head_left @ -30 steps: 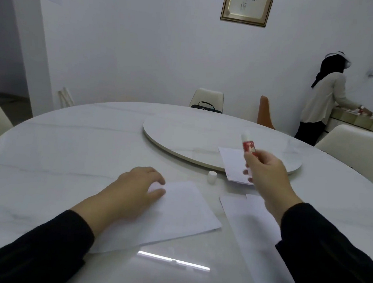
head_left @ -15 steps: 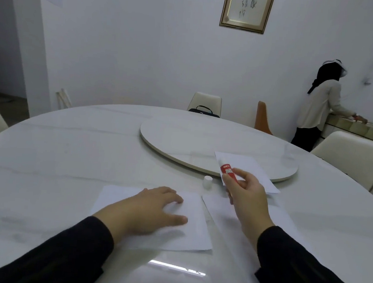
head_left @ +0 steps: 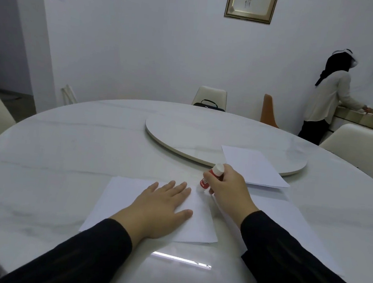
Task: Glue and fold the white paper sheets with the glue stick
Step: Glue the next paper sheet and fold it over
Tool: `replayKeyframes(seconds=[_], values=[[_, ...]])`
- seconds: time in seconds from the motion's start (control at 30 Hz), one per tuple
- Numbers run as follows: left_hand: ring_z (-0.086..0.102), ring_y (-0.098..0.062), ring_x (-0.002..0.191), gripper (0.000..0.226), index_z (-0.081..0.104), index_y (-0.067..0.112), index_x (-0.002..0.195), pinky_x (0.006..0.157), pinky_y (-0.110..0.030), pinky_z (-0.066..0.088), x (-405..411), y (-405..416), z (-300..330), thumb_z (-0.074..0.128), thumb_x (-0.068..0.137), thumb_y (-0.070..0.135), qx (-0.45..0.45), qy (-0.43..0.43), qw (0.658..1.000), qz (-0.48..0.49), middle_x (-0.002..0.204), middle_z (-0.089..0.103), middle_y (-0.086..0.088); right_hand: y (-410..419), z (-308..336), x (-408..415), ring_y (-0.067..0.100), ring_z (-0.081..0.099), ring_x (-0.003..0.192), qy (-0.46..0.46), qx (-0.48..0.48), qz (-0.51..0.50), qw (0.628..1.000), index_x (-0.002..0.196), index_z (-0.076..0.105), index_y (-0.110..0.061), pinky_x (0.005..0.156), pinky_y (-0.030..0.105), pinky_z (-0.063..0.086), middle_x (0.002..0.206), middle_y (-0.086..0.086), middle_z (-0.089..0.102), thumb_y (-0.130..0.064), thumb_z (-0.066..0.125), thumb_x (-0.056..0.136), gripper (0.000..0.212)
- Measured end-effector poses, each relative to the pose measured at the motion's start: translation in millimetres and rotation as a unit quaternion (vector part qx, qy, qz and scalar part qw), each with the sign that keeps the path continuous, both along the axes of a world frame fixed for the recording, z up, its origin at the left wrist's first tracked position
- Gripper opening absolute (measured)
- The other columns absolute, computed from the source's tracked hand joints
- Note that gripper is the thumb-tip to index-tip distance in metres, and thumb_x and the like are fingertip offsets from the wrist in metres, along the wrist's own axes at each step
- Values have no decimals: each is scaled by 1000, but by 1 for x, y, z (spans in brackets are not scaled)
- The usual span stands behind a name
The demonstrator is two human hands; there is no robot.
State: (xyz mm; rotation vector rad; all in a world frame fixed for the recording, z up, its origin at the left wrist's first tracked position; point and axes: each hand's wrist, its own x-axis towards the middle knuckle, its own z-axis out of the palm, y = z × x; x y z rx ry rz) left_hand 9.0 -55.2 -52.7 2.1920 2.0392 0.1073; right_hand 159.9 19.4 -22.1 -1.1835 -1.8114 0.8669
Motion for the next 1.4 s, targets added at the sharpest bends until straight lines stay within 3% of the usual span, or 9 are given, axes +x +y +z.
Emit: replayKeyframes(seconds=[0.37,0.6,0.7,0.83,0.93,1.03,1.17,1.27,1.4], values=[[-7,-6,146,62,-1,34,150,120,-35,-4,-2,1,1,20,95,53,-14,-3,1000,-3,159,-6,15,-22,13,27,11,48,64,-132,69,107,983,84,61,-7,62,25,39,80,8,63,-26,61,85,19],[-6,-6,146,62,-1,33,150,120,-35,-3,-1,1,0,19,95,54,-8,4,1000,-3,159,-6,14,-47,13,48,28,59,74,-112,31,201,973,75,63,-15,73,40,51,78,9,64,-27,64,76,12],[-7,-5,146,61,1,33,150,119,-33,-5,-1,0,0,22,95,52,-7,-4,1000,-13,159,-5,15,-47,7,54,18,47,53,4,-62,238,969,67,60,-11,51,24,40,65,12,54,-19,66,70,10],[-5,1,144,60,16,41,147,118,-27,-4,-4,-9,16,41,93,44,-6,-68,994,-85,157,0,22,-30,1,66,13,43,47,328,-122,106,931,70,59,-2,41,16,35,62,11,50,-16,66,72,16],[15,-18,145,63,19,31,148,117,-36,14,1,-14,21,36,91,53,117,0,987,110,159,14,7,-20,2,76,11,48,45,454,-134,23,881,77,60,-3,42,16,41,63,5,55,-6,51,90,16],[12,-35,143,85,10,20,150,115,-49,13,4,-15,17,26,84,72,-11,35,972,232,158,12,-11,-17,0,78,11,49,48,496,-148,-3,855,75,60,-8,43,16,44,65,2,58,-7,51,91,18],[-15,-18,146,71,6,36,149,118,-45,-7,-10,-13,22,39,90,57,-99,-32,994,36,159,-12,6,-20,1,74,12,48,45,486,-141,3,863,71,62,-8,42,16,43,61,1,60,-7,50,91,23],[-11,-16,147,63,9,35,149,118,-44,-6,-16,-6,16,32,94,54,-26,-86,993,80,160,-8,6,-25,-1,69,13,48,45,431,-136,9,892,77,62,-4,41,17,41,59,4,57,-6,52,90,17],[-10,-22,147,78,0,28,151,119,-42,-4,-19,-4,6,26,88,67,-45,-5,995,92,160,-9,1,-30,10,60,18,51,54,307,-93,-3,947,79,62,-6,52,25,44,65,6,59,-7,59,88,9]])
